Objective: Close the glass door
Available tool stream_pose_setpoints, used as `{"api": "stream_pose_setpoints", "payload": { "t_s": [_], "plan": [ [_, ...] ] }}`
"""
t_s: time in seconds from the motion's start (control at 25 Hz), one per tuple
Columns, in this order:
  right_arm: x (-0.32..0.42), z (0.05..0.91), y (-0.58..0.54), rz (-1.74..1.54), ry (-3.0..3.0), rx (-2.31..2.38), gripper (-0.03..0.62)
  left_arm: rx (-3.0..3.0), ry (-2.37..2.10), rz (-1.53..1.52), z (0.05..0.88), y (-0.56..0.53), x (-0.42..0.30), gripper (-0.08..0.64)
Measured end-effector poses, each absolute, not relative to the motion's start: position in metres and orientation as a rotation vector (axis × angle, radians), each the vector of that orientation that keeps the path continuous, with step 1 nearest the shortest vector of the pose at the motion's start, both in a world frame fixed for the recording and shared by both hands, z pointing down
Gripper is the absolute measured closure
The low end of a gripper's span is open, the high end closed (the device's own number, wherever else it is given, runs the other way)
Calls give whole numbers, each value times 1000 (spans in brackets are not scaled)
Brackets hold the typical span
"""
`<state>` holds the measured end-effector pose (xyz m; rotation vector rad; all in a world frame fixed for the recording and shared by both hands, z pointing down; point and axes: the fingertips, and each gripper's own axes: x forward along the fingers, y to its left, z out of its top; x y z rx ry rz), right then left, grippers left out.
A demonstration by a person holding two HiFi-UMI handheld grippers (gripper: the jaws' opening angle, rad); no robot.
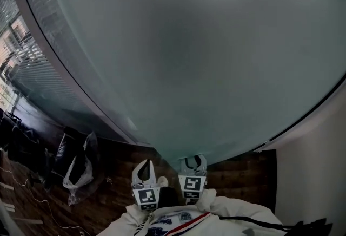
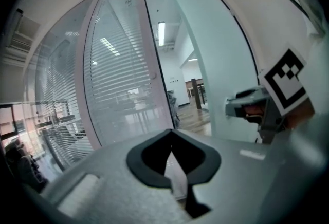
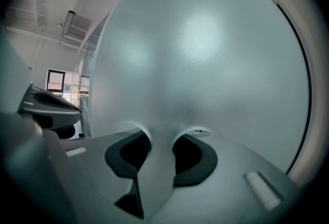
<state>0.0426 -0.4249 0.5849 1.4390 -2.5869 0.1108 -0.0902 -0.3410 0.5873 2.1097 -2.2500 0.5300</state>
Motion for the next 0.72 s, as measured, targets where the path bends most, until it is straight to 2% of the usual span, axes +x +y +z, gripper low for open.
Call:
{"api": "stream_pose_setpoints", "payload": {
  "t_s": [0.72],
  "plan": [
    [38, 595, -471, 168, -2491, 1600, 474, 2419, -1952, 434, 593, -454, -141, 558]
  ]
}}
